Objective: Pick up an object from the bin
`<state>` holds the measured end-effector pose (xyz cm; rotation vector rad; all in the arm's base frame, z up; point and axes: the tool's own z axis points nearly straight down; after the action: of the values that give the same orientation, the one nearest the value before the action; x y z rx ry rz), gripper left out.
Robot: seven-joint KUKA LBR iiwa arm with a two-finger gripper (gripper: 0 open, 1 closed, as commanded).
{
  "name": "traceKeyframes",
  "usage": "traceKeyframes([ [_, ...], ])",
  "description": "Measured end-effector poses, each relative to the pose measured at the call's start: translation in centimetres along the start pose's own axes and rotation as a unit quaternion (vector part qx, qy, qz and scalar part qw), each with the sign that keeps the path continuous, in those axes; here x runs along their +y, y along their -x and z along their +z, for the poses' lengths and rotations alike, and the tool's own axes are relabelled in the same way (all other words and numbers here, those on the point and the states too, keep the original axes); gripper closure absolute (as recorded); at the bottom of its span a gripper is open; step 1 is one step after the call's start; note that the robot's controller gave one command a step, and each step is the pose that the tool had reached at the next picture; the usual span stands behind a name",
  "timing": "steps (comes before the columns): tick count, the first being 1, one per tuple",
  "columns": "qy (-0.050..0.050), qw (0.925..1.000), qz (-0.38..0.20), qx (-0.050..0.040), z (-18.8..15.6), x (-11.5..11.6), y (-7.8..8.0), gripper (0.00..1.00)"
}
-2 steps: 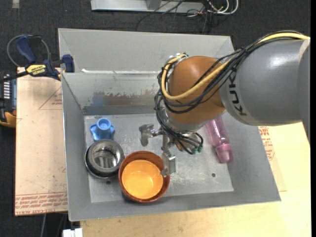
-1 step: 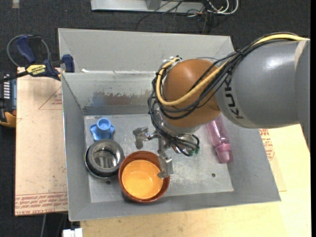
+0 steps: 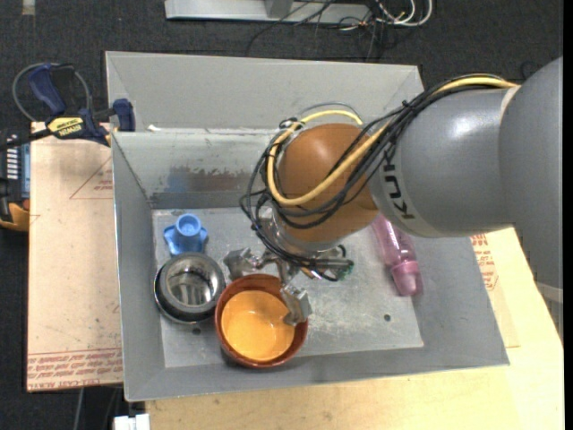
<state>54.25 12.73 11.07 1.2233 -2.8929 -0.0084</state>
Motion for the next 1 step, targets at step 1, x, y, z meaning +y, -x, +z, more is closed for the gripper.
traceKeyframes([
  [1, -0.007, 0.9999, -0.013, -0.0091, 3.46, 0.29, -0.33, 0.0],
])
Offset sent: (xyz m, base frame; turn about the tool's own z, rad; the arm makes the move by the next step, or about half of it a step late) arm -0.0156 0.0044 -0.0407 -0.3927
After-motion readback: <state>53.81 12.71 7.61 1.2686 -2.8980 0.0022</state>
